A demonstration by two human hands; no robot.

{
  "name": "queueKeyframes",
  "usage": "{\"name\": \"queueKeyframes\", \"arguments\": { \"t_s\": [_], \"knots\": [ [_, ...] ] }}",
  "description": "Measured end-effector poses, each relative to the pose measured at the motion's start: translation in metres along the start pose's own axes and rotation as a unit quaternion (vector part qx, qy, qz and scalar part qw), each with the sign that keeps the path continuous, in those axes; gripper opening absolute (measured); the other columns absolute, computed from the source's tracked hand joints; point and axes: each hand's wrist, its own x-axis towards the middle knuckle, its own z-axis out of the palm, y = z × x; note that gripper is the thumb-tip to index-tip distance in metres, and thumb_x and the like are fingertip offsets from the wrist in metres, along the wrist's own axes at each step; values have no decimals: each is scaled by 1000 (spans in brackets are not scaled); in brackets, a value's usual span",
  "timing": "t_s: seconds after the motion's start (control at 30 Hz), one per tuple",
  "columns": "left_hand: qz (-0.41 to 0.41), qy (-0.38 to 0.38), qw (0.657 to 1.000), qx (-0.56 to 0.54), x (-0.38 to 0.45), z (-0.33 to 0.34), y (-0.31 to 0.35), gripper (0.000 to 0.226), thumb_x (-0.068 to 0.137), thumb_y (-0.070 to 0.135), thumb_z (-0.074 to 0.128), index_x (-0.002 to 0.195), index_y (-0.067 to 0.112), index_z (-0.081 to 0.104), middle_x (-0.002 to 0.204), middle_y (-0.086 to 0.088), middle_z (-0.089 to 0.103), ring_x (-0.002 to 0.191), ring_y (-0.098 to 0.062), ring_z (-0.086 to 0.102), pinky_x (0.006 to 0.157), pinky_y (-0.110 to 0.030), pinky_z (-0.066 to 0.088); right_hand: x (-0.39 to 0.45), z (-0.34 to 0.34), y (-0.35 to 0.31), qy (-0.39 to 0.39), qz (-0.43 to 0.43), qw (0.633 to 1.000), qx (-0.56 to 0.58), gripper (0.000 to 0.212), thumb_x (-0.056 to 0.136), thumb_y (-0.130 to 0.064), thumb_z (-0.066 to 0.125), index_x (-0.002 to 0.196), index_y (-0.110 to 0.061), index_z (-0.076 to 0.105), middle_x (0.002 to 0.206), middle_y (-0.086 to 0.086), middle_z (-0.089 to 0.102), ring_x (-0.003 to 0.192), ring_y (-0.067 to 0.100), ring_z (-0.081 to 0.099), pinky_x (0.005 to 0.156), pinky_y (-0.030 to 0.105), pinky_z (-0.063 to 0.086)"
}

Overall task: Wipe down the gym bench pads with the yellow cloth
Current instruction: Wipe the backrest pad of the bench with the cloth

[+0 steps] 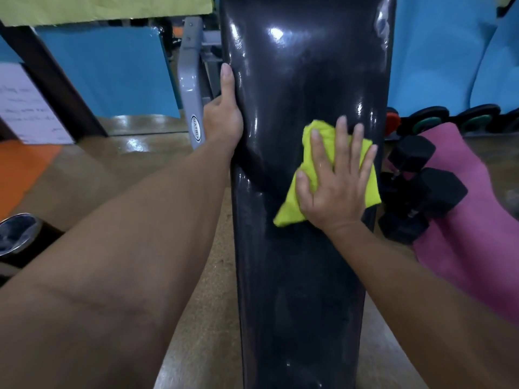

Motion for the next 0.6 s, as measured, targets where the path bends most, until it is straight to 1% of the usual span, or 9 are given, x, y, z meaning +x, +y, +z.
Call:
{"name": "queueKeyframes", "arguments": {
  "t_s": [0.03, 0.1, 0.17, 0.2, 0.3, 0.37, 0.43, 0.5, 0.6],
  "knots": [
    [4, 0, 1000, -3, 1, 0, -1, 55, 101, 75, 39, 70, 32, 56, 80, 15, 58, 74, 2, 52, 69, -21, 39, 8, 1, -10, 5, 27, 1000, 8, 68, 100, -44, 47, 162, -20, 35, 169, 21, 22, 157, 47, 15, 125, 69, 7],
    [6, -2, 1000, -11, 3, 0, -4, 53, 100, 76, 41, 73, 33, 58, 85, 16, 61, 80, 1, 57, 79, -23, 44, 15, 2, -31, 9, 47, 999, 13, 69, 99, -45, 48, 162, -21, 34, 169, 21, 22, 157, 46, 15, 125, 68, 6],
    [3, -2, 1000, -15, 6, 1, -6, 53, 98, 78, 41, 76, 33, 59, 89, 17, 62, 89, -5, 62, 93, -27, 46, 9, 5, -41, 1, 29, 999, 22, 68, 99, -46, 47, 162, -22, 35, 169, 20, 23, 157, 45, 16, 126, 67, 6],
    [-1, -1, 1000, -17, 6, 1, -5, 54, 97, 79, 41, 78, 31, 59, 90, 17, 61, 94, -10, 62, 96, -28, 45, 2, 5, -40, -8, 10, 1000, 25, 68, 99, -47, 46, 162, -22, 35, 169, 20, 23, 157, 45, 16, 126, 66, 6],
    [-15, 4, 1000, -26, 6, 2, -3, 57, 97, 80, 40, 79, 28, 56, 90, 16, 59, 101, -17, 59, 97, -30, 43, -11, 1, -23, -20, -28, 999, 24, 67, 100, -48, 46, 161, -23, 37, 169, 19, 24, 158, 43, 16, 126, 65, 7],
    [-21, 8, 999, -27, 6, 2, -3, 57, 96, 81, 40, 76, 30, 55, 88, 15, 60, 102, -19, 61, 99, -33, 46, -1, 1, -15, -6, -7, 1000, 11, 68, 98, -47, 48, 161, -22, 37, 169, 20, 24, 157, 44, 16, 126, 65, 6],
    [-20, 12, 1000, -15, 9, 4, -6, 58, 95, 82, 38, 76, 31, 55, 88, 15, 60, 105, -20, 62, 100, -34, 46, 12, 2, -22, 8, 39, 999, 14, 69, 97, -46, 49, 161, -22, 37, 169, 20, 24, 157, 45, 16, 126, 65, 6],
    [-19, 16, 1000, -5, 11, 5, -7, 58, 95, 83, 36, 75, 32, 55, 87, 16, 60, 102, -20, 61, 100, -34, 46, 15, 1, -35, 7, 48, 999, 18, 69, 98, -46, 48, 161, -21, 36, 169, 20, 23, 157, 45, 15, 126, 66, 6],
    [-13, 19, 1000, 4, 12, 5, -8, 59, 96, 83, 36, 73, 31, 55, 84, 14, 60, 87, -11, 60, 98, -33, 47, -6, 2, -36, -24, -39, 999, 30, 67, 99, -46, 48, 161, -22, 36, 169, 19, 24, 158, 42, 15, 127, 65, 7]
  ]
}}
